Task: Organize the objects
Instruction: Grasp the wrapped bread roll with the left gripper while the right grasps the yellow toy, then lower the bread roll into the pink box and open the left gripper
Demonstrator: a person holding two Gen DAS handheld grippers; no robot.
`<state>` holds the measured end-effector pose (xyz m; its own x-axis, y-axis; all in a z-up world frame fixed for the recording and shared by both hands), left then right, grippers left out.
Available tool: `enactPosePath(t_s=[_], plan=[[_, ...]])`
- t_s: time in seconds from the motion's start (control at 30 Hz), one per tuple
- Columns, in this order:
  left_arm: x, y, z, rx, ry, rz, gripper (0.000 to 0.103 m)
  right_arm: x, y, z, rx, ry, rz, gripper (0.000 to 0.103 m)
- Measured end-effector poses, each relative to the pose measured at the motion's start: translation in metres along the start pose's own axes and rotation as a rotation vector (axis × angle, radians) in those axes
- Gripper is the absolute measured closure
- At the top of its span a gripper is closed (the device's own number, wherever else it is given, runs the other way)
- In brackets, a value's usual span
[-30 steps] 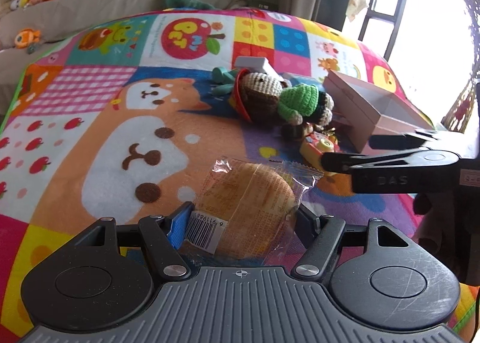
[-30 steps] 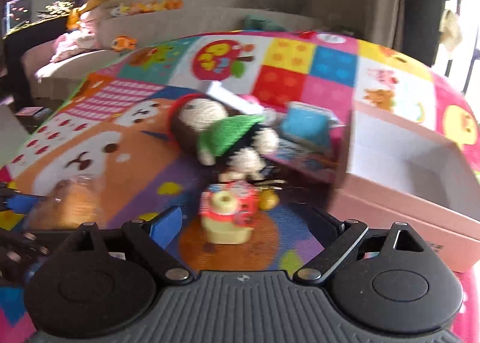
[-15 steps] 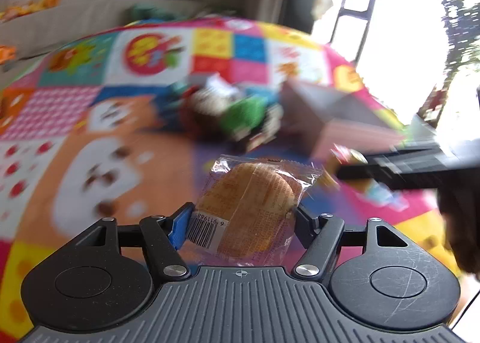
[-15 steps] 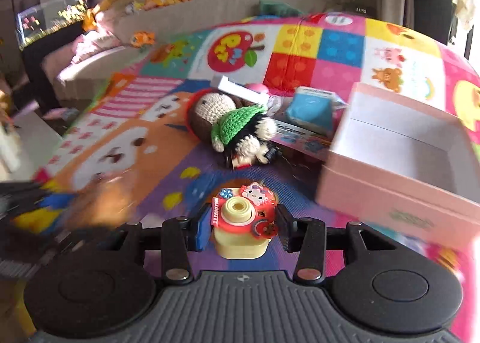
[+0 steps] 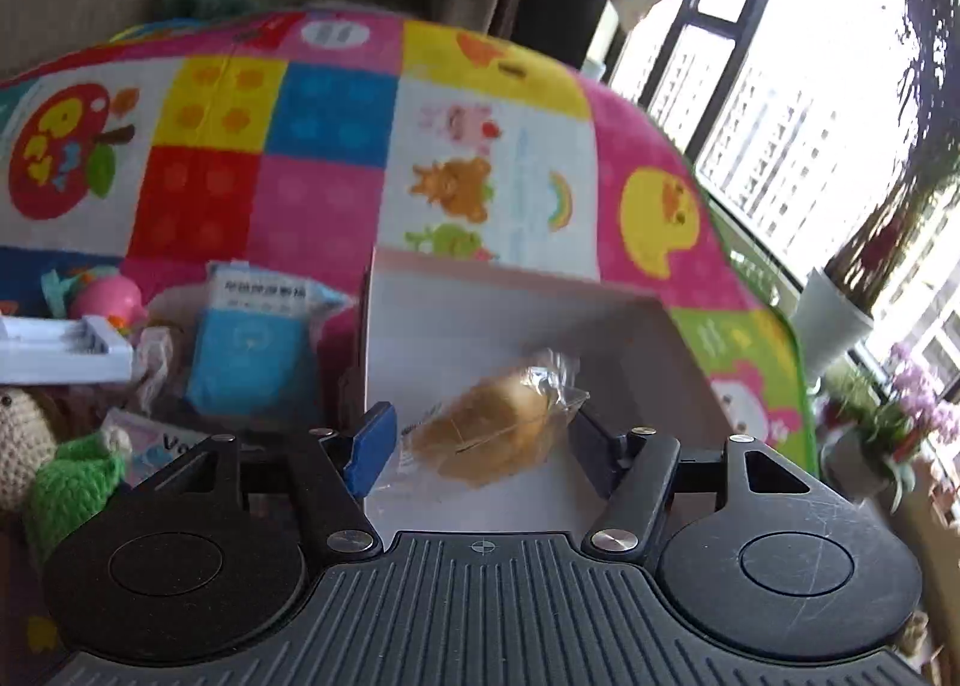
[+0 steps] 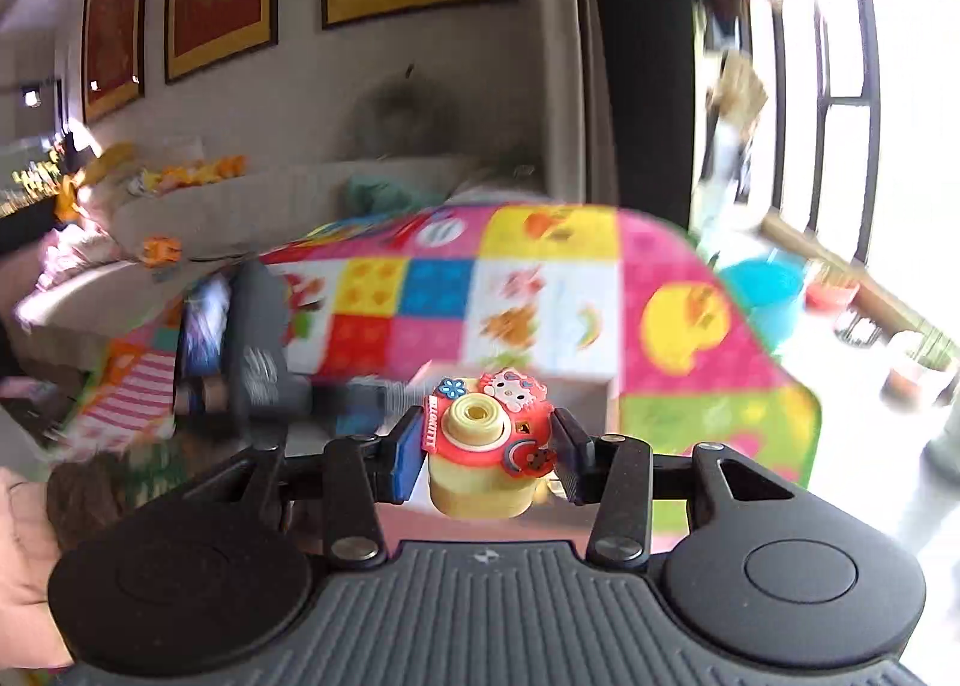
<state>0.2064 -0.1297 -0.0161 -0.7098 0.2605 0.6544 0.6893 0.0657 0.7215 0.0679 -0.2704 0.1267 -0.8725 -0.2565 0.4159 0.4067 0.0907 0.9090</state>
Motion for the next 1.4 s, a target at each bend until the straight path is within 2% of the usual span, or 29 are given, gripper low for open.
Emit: enactPosePath(t_s=[0.1,0.17,0.27,0.4,0.5,0.67,0.8,0.87,1.0,1.1,1.2,1.3,1.37,1.4], plan=[[0.011,-0.012,-0.004,-0.114,0.008,-0.036,0.038,-0.01,0.005,-0.006,0.051,-0.029,-0.005,0.059],[0.026,-0.014,0.0,-0.105,-0.037,-0.064,0.038,-0.026,0.005,-0.008,0.036,-0.028,0.016,0.059],[0.059,-0.01,0.015,-0.115,-0.074,-0.153,0.038,-0.052,0.003,-0.009,-0.002,-0.013,0.04,0.059],[0.093,-0.01,0.051,-0.066,-0.068,-0.186,0.038,-0.083,0.004,-0.017,-0.05,-0.041,0.027,0.059],[0.107,-0.023,0.09,-0.022,-0.006,-0.162,0.038,-0.098,0.002,-0.027,-0.13,-0.039,0.043,0.048],[0.111,-0.055,0.143,0.077,0.079,-0.092,0.038,-0.089,-0.007,-0.032,-0.241,-0.02,0.072,0.04],[0.125,-0.07,0.148,0.116,0.081,-0.068,0.039,-0.067,-0.005,-0.028,-0.291,-0.004,0.078,0.037],[0.133,-0.064,0.142,0.108,0.067,-0.073,0.039,-0.054,0.009,-0.02,-0.291,0.011,0.064,0.036],[0.154,-0.033,0.136,0.101,0.075,-0.134,0.039,-0.032,0.064,-0.006,-0.294,0.05,0.017,0.031],[0.158,-0.022,0.153,0.192,0.117,-0.168,0.039,-0.024,0.105,-0.006,-0.343,0.084,-0.041,0.023],[0.141,-0.034,0.176,0.356,0.122,-0.136,0.039,-0.024,0.117,-0.003,-0.296,0.041,-0.114,0.013],[0.109,-0.045,0.185,0.474,0.097,-0.06,0.039,-0.053,0.091,0.01,-0.249,0.041,-0.068,0.01],[0.091,-0.04,0.186,0.505,0.102,-0.055,0.039,-0.085,0.062,0.018,-0.241,0.047,0.018,0.01],[0.084,-0.035,0.187,0.516,0.109,-0.063,0.036,-0.099,0.049,0.021,-0.245,0.046,0.054,0.01]])
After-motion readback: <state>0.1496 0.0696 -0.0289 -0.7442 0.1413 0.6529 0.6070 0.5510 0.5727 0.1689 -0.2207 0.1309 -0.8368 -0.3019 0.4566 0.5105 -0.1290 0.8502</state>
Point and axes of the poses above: each gripper's, at about its wrist camera, not at the fingertips, and x roughly against the way its jaws point, z to its left, y to its top, the point moved 10 cm from there along -x, roughly the way its jaws point, and after that the axes turned 3 degrees about y, right-handed, at the moved point
